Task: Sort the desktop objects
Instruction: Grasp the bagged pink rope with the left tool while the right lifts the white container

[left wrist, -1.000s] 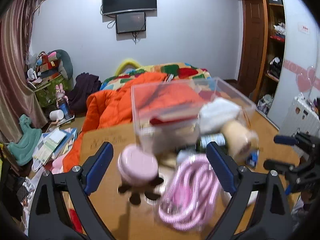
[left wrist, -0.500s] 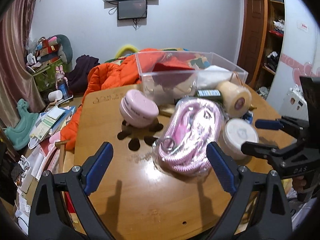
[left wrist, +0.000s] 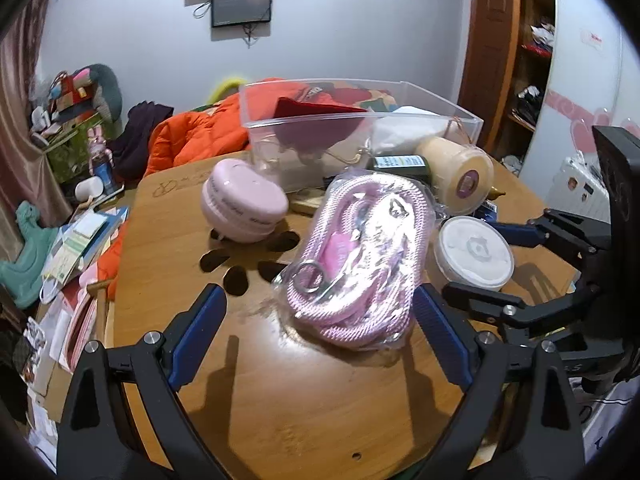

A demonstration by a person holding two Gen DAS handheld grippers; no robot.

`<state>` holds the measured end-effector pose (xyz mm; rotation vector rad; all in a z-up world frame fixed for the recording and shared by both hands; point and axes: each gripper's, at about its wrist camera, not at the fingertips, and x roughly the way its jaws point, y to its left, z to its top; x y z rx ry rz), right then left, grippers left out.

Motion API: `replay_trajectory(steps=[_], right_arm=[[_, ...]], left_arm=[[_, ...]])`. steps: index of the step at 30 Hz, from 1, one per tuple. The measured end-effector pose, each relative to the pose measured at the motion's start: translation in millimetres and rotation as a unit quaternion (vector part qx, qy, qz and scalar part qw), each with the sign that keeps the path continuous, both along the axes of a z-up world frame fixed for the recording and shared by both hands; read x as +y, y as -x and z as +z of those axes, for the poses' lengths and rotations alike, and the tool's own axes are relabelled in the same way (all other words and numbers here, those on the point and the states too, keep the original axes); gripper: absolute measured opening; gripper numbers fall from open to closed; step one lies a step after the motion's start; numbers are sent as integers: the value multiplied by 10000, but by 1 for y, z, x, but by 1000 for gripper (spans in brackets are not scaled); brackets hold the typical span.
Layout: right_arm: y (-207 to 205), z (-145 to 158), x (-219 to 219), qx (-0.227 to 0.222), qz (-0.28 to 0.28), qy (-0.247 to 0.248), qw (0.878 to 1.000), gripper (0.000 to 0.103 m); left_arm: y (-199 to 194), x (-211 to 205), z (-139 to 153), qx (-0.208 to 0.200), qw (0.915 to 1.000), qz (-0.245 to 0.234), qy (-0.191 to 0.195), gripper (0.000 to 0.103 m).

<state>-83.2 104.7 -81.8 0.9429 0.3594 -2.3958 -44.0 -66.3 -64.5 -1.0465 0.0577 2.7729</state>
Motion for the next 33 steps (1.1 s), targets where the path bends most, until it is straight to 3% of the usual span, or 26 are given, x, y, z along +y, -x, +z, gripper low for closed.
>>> replay_trajectory(steps=[2,11,20,27,33], right_arm=[[4,-3,2,-124,10,48,9999,62],[8,1,26,-222,-76,414,9989,62],[4,20,44,-19,-169,671,9976,62],[6,23,53,-22,-261,839,9961,62],[6,24,58,-109,-276,1000,9945,62]], left_arm=[[4,5,0,-32,9999,-99,40,95],[27,22,-5,-331,9982,-480,104,96],[51,39,-14,-704,9962,-500,140,96],[43,44,-14,-507,9975,-456,186,75],[33,53,-15,-317,9987,-340,227,62]])
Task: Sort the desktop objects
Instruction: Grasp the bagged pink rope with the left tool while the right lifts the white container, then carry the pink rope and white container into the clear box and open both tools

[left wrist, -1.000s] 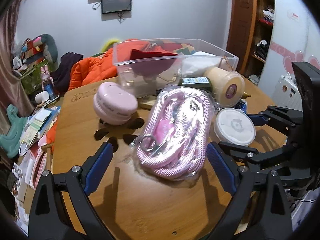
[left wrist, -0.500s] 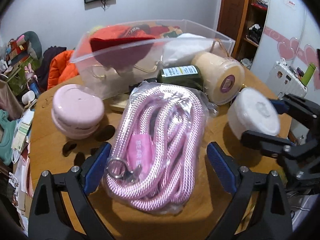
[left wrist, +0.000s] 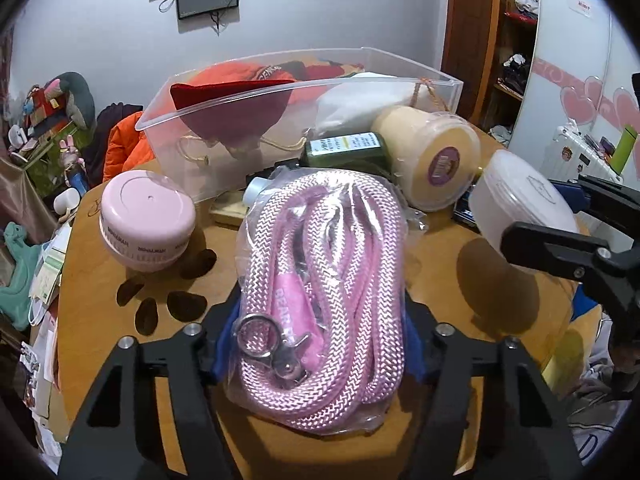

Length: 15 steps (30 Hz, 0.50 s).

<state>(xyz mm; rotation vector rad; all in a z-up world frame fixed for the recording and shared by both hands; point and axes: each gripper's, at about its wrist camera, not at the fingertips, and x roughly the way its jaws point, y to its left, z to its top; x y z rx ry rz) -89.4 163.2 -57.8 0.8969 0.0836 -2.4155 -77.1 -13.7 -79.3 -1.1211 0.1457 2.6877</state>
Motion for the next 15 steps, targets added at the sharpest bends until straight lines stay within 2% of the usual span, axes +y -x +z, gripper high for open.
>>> replay_trajectory(steps=[11,15], right_arm=[[-6,7,7,51,-18,113,9999,62],[-7,8,8,46,-25,126,9999,62]], left_arm=[[-24,-2,3,20,9988,283,-393,60],[-37,-5,7,153,9979,438,-454,60]])
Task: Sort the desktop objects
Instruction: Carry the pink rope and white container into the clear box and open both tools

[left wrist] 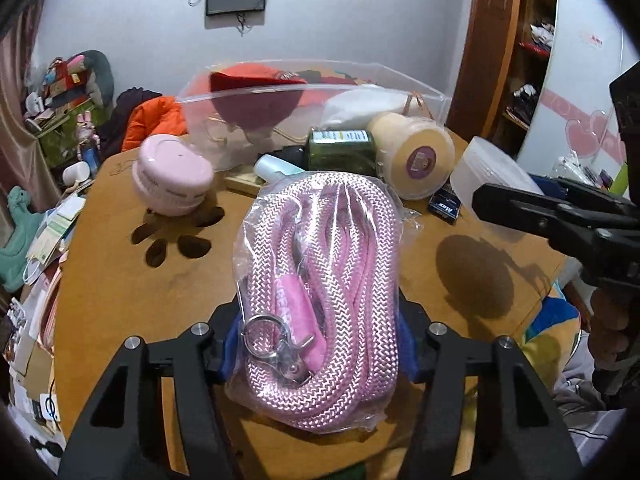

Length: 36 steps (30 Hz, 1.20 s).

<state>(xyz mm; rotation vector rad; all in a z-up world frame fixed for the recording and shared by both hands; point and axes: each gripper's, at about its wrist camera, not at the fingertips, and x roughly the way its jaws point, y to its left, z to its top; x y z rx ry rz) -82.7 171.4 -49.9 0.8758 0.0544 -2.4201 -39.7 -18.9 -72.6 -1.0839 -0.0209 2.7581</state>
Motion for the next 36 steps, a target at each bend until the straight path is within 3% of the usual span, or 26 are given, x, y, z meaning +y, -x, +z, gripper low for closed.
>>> replay_trajectory(steps=[14,25,36], right_arm=[[5,17,4,248,0,-111,9996,62],[32,51,8,666,-39,-137,9977,62],[76,80,-3,954,-114,11,9954,62]], left_arm=[[-6,-19,43,651,9972,251,-277,60],[23,-24,81,1189,9921,318,-244,60],[74,-45,110,1475,9859,500,-607,60]])
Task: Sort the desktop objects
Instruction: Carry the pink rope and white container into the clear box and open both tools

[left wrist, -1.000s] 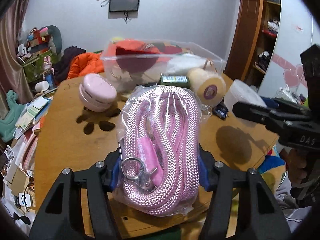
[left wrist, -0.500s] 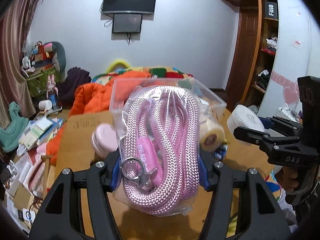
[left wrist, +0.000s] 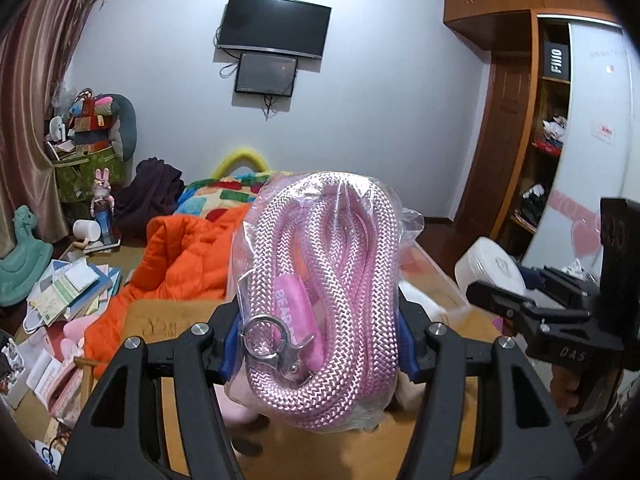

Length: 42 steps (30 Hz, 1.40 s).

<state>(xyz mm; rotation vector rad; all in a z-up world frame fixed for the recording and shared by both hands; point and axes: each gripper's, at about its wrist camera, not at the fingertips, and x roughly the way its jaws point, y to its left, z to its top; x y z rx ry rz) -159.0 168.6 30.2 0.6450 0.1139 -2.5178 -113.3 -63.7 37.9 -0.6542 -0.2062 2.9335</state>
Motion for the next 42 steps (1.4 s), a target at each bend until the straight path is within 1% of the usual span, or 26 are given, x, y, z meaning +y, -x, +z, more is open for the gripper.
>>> replay_trajectory(steps=[3,7,12,19,23,27,30,32,34,37,42], right_arm=[[13,4,-6,-22,31,51,10000,62],[31,3,-18,-41,100,-7,9999,62],[52,-5,-30,-199,128,-36,9997,62],[77,-23,-43,-417,-32,-41,9991,62],[88,-36,-47,-560,-69,-34,9984,62],[93,-46,-51,-585,-54,-272,9979,62],[94,-47,-50,-571,-41,-269,9980,62],[96,-49,-51,-536,-69,-442,9976,62],[95,-52,-53,-495,-88,-623,9968,62],[95,-56,-55,-520,-89,-753,9958,62],[93,-56,-57,-473,-130,-897,9948,62]], left_arm=[[13,-4,6,42,10000,20,-20,60],[29,-5,7,26,10000,46,63,60],[49,-4,-6,-186,9998,-25,41,60],[81,0,-33,-616,9981,-56,40,60],[87,2,-44,-723,9973,-69,70,59],[89,3,-49,-724,9972,-84,149,60],[92,6,-51,-742,9970,-82,228,60],[92,8,-53,-762,9967,-88,259,60],[94,7,-55,-815,9963,-106,239,60],[97,6,-58,-908,9956,-157,154,60],[98,6,-59,-988,9949,-160,141,60]])
